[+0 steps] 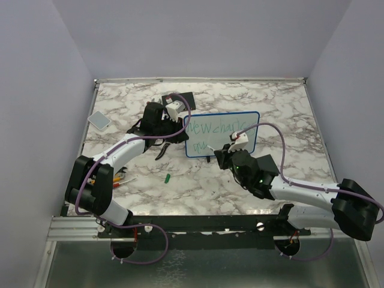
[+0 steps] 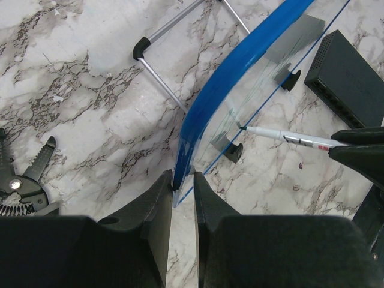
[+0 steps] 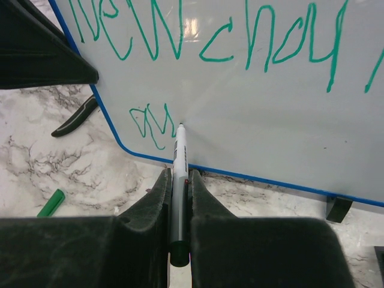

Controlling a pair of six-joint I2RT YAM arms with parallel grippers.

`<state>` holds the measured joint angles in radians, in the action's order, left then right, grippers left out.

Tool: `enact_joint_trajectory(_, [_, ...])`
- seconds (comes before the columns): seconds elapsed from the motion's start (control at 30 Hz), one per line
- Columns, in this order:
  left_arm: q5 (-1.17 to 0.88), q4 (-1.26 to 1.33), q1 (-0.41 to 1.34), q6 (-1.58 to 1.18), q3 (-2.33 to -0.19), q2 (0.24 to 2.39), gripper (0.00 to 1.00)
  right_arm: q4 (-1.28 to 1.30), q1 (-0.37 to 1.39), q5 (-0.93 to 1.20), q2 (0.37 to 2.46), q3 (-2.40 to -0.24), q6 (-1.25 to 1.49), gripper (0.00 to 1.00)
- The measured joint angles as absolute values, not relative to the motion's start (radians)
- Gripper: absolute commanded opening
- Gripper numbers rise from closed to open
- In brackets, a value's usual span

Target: Write a sentence on the whiteboard

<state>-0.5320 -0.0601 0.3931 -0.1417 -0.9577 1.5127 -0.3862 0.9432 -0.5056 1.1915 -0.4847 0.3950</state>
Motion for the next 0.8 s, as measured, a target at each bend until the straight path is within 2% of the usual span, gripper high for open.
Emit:
enact_joint_trajectory(0.5, [-0.532, -0.06, 0.393, -0.142, -0.958, 1.513, 0.2, -0.388, 0.943, -0.526, 1.148, -0.492, 0.338, 0.01])
enact_joint_trajectory(0.8, [-0.532, -0.06, 0.393, -0.142, -0.958, 1.513, 0.2, -0.382, 0.943, -0.495, 1.032, -0.476, 0.34, 0.01])
